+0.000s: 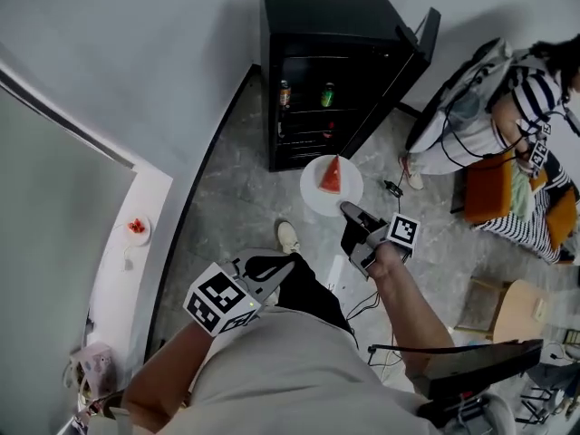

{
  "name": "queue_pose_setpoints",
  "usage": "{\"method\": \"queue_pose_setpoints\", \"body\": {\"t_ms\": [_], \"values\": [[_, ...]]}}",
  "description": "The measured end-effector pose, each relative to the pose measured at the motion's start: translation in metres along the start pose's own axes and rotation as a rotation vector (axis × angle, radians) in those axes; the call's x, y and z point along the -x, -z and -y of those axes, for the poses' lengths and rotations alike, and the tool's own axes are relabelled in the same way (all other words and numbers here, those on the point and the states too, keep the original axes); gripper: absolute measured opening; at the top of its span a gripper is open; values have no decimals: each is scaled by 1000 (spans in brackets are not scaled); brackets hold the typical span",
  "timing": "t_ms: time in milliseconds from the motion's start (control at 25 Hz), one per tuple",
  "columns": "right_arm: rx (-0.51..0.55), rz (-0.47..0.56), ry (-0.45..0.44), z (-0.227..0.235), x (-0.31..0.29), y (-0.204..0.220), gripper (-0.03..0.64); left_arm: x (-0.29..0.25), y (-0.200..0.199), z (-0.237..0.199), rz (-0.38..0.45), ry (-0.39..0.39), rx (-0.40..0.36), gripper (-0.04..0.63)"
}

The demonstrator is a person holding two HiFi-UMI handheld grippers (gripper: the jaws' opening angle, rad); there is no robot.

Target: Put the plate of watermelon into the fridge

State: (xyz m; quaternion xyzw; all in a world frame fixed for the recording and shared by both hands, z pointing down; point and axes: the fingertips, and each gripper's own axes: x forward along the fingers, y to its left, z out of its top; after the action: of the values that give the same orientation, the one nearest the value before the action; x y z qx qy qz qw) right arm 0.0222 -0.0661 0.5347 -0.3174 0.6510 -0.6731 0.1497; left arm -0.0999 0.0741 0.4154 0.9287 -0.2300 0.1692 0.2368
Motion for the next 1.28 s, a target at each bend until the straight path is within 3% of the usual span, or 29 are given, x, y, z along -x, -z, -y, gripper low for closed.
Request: {"method": "queue_pose_setpoints", "body": {"t_ms": [480,760,1280], "values": [[-11,-4,24,6,-135,-117,24,-91,-86,-97,-70,78,-17,12],[-68,28,36,25,-194,-163,25,-124,-108,-139,-109,98,17,12],[-80,39,79,59,-284,-247,25,-173,-136,-206,-160,82,-12,12]]}}
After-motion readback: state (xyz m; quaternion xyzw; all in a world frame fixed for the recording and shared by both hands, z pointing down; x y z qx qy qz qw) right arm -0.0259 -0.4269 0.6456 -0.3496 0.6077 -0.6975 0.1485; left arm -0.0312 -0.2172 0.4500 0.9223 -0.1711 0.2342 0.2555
